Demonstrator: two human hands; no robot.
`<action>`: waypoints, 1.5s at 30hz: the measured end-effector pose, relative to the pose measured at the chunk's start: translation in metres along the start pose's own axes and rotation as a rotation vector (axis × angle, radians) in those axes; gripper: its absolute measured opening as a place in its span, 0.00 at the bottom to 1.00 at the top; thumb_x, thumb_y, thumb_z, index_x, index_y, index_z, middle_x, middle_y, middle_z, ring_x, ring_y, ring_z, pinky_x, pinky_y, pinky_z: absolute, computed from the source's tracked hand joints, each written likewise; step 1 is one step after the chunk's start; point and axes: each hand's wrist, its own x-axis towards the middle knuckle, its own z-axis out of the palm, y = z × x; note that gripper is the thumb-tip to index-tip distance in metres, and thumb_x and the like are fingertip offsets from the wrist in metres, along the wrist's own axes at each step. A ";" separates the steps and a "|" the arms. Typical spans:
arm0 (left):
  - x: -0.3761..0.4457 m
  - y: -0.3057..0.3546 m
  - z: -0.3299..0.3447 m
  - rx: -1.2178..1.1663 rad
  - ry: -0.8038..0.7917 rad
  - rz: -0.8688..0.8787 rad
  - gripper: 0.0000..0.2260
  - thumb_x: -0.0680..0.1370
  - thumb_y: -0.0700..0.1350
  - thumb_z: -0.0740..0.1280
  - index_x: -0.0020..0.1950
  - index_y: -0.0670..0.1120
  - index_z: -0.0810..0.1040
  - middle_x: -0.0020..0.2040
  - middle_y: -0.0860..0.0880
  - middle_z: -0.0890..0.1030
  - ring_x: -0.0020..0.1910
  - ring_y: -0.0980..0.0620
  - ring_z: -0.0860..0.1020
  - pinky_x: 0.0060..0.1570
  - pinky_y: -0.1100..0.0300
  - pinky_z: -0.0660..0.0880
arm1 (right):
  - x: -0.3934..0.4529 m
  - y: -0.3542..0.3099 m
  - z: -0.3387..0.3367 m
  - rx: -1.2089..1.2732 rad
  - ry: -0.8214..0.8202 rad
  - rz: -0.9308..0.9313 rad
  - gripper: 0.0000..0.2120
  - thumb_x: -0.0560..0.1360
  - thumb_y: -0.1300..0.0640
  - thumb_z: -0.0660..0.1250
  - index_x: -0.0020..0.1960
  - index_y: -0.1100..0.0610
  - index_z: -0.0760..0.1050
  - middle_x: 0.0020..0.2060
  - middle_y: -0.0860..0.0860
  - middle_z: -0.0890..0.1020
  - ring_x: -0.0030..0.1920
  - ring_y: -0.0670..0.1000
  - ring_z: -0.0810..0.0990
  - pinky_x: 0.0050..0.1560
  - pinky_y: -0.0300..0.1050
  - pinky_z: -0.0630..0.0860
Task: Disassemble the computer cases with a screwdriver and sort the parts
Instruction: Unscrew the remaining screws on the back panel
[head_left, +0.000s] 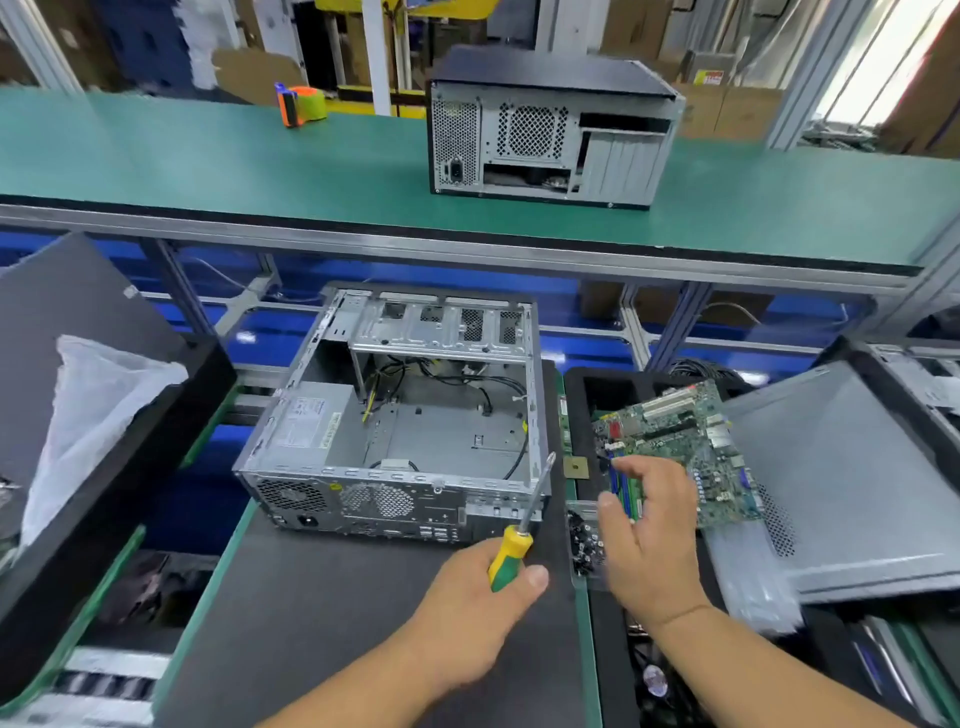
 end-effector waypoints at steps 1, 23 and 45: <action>0.001 0.009 -0.007 -0.012 0.017 0.019 0.16 0.72 0.63 0.67 0.39 0.51 0.70 0.32 0.55 0.71 0.32 0.54 0.69 0.35 0.60 0.69 | 0.002 -0.016 0.002 0.042 0.043 -0.039 0.14 0.75 0.50 0.62 0.59 0.50 0.72 0.53 0.44 0.72 0.57 0.49 0.72 0.59 0.47 0.67; -0.032 -0.046 -0.143 0.423 0.075 -0.157 0.08 0.77 0.51 0.58 0.46 0.50 0.74 0.44 0.52 0.80 0.46 0.49 0.77 0.49 0.51 0.76 | -0.027 -0.126 0.105 -0.355 -0.865 -0.256 0.18 0.78 0.31 0.55 0.44 0.45 0.61 0.37 0.43 0.71 0.41 0.50 0.70 0.39 0.51 0.65; 0.020 0.001 -0.178 -1.012 0.734 -0.560 0.38 0.76 0.64 0.72 0.80 0.48 0.65 0.77 0.40 0.68 0.71 0.38 0.73 0.69 0.44 0.73 | 0.081 -0.191 0.164 0.134 -0.626 -0.013 0.10 0.78 0.45 0.66 0.58 0.41 0.73 0.48 0.41 0.78 0.46 0.42 0.78 0.46 0.41 0.75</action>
